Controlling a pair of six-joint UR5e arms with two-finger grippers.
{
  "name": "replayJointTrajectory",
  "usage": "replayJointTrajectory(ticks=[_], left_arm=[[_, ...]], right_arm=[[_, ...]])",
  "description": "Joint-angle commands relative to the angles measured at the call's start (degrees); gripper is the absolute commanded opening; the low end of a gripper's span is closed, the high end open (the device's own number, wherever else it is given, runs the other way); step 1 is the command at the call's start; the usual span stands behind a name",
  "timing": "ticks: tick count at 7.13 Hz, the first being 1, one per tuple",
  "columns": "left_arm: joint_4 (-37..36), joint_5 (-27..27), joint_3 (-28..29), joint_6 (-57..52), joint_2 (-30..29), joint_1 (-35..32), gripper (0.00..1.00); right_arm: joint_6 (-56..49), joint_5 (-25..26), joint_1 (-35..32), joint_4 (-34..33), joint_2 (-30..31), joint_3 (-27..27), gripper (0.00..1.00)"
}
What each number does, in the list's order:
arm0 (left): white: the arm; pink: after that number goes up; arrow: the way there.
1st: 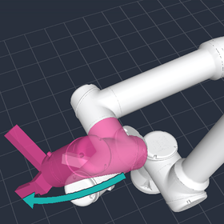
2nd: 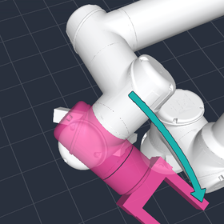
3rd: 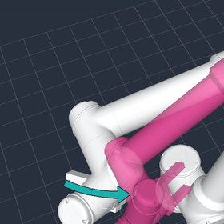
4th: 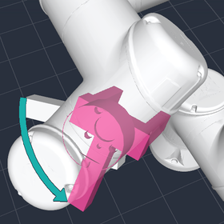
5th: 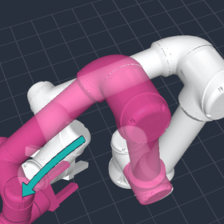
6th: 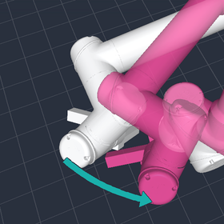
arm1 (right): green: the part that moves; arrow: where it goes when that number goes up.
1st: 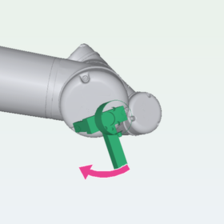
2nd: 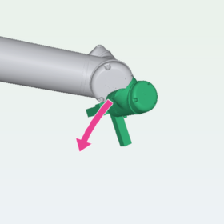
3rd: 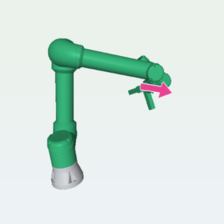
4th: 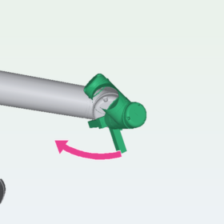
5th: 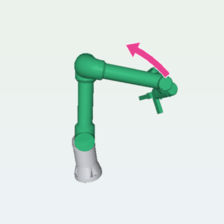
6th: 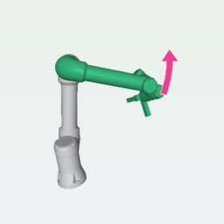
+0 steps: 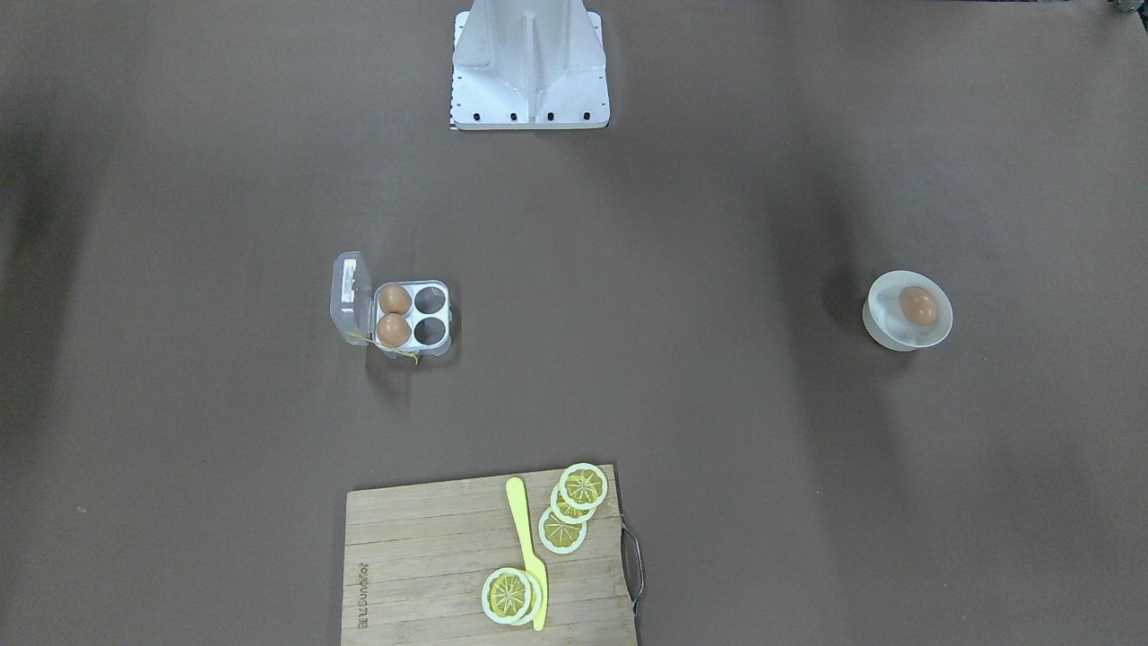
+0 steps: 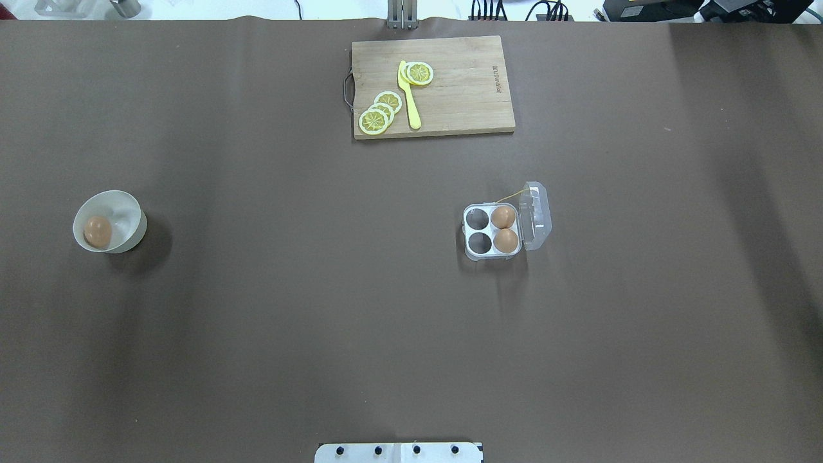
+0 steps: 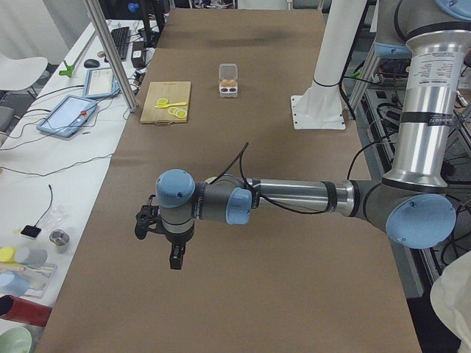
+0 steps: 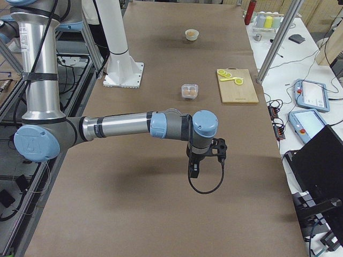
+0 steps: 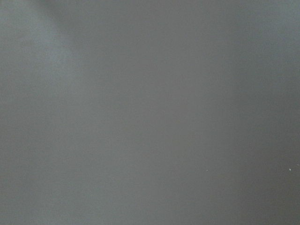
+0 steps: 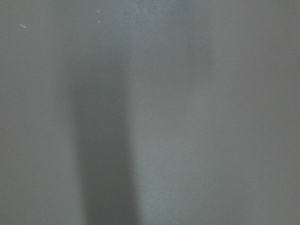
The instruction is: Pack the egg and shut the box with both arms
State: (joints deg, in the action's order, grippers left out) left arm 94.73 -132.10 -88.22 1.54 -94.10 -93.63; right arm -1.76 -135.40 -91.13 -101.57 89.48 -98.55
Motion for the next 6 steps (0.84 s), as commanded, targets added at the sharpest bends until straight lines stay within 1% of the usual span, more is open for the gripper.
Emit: replayJointTrajectory(ticks=[1, 6], left_arm=[[0.02, 0.0, -0.02, 0.04, 0.23, 0.11, 0.98], [0.02, 0.09, 0.24, -0.13, 0.32, 0.11, 0.98]], right_arm=[[0.0, -0.04, -0.1, 0.06, -0.09, -0.32, 1.0], [0.09, -0.13, -0.45, -0.38, -0.18, -1.64, 1.0]])
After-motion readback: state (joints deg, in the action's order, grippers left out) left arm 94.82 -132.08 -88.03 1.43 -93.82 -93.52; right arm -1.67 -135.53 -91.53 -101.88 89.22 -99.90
